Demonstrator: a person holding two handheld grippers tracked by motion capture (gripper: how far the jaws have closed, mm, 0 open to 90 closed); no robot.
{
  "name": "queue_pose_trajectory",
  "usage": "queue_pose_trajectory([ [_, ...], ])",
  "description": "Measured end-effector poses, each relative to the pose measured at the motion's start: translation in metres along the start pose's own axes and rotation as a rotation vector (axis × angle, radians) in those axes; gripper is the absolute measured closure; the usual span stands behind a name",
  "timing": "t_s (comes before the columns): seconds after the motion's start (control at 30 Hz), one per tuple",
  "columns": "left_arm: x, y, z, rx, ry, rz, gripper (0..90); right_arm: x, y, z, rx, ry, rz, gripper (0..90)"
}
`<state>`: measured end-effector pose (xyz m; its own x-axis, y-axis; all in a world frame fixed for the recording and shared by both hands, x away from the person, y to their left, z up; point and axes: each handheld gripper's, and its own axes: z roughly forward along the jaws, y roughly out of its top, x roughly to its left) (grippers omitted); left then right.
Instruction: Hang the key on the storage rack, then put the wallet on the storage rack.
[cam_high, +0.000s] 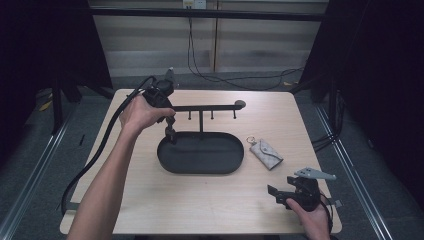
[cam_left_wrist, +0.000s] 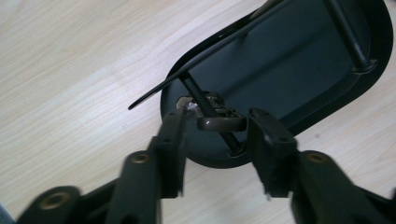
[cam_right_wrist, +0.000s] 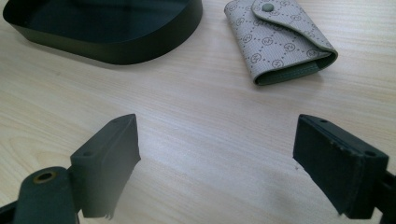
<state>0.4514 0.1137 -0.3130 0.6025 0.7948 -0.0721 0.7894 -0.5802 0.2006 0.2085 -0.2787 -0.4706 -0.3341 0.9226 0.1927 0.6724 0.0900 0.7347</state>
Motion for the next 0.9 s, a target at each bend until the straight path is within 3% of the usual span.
queue_pose_trajectory([
  [0.17, 0.004, -0.008, -0.002, -0.04, -0.032, -0.017, 42.4, 0.0, 0.0, 0.0, -0.002, -0.004, 0.003, 14.4],
  [0.27, 0.006, -0.013, -0.006, -0.073, -0.075, -0.011, 34.7, 0.0, 0.0, 0.0, -0.002, -0.002, 0.001, 14.4],
  [0.47, 0.013, -0.025, -0.012, -0.156, -0.088, -0.029, 25.5, 0.0, -0.001, -0.001, -0.002, -0.011, 0.0, 14.4],
  [0.57, 0.017, -0.034, -0.013, -0.188, -0.125, 0.001, 17.1, -0.001, -0.001, -0.001, -0.004, -0.01, 0.003, 14.4],
  [0.7, 0.021, -0.045, -0.012, -0.254, -0.133, 0.012, 17.6, 0.0, 0.0, 0.0, -0.001, -0.012, 0.003, 14.4],
  [0.8, 0.023, -0.053, -0.012, -0.293, -0.171, 0.031, 18.8, -0.001, 0.0, 0.0, 0.0, -0.013, 0.003, 14.4],
  [0.9, 0.025, -0.061, -0.011, -0.301, -0.141, 0.04, 18.5, -0.001, 0.0, 0.001, 0.003, -0.018, 0.008, 14.4],
])
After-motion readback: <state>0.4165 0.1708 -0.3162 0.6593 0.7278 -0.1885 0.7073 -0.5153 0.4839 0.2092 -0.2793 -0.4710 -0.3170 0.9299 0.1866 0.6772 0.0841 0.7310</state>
